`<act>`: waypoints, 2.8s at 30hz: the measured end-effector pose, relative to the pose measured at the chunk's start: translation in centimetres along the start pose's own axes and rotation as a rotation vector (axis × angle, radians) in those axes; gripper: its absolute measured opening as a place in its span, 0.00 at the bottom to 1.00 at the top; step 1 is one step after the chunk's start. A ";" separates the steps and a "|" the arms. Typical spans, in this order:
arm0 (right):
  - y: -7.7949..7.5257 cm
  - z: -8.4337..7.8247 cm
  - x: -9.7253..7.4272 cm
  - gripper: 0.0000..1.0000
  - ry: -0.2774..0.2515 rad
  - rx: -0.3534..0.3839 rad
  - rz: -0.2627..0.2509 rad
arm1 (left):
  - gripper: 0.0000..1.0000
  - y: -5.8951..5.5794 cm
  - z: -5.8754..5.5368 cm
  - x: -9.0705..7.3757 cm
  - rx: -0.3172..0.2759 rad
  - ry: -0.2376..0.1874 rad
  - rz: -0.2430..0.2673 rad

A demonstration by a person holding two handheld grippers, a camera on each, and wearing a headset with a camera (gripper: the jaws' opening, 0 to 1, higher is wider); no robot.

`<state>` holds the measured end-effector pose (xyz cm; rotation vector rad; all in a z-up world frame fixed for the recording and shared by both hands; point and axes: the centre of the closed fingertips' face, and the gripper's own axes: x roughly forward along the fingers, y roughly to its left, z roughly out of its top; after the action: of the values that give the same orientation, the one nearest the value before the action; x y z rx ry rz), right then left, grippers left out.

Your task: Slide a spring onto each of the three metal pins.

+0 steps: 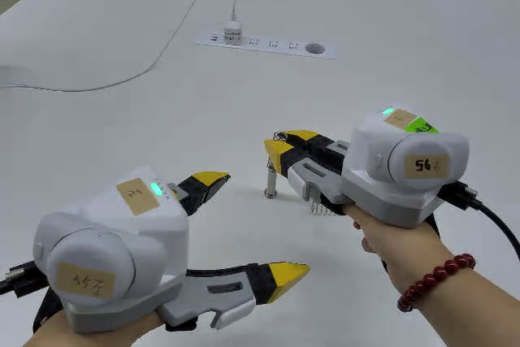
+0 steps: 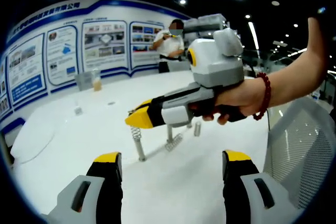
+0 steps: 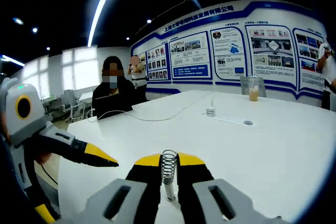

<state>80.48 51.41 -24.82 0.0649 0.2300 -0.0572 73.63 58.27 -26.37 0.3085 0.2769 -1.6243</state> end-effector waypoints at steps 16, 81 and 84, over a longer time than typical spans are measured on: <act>0.3 -1.5 0.5 0.12 0.052 -0.048 0.005 | 0.78 0.1 -0.2 0.0 -0.002 0.009 0.004; 0.7 -3.7 -0.1 0.22 0.162 0.019 0.002 | 0.75 -0.1 -0.6 0.1 -0.017 0.034 0.005; 0.5 -3.0 -0.7 0.23 0.152 0.009 0.003 | 0.74 -0.1 -0.5 0.2 -0.014 0.035 0.003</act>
<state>79.11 52.20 -27.52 0.0785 0.3815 -0.0498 73.51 58.27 -26.95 0.3270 0.3145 -1.6144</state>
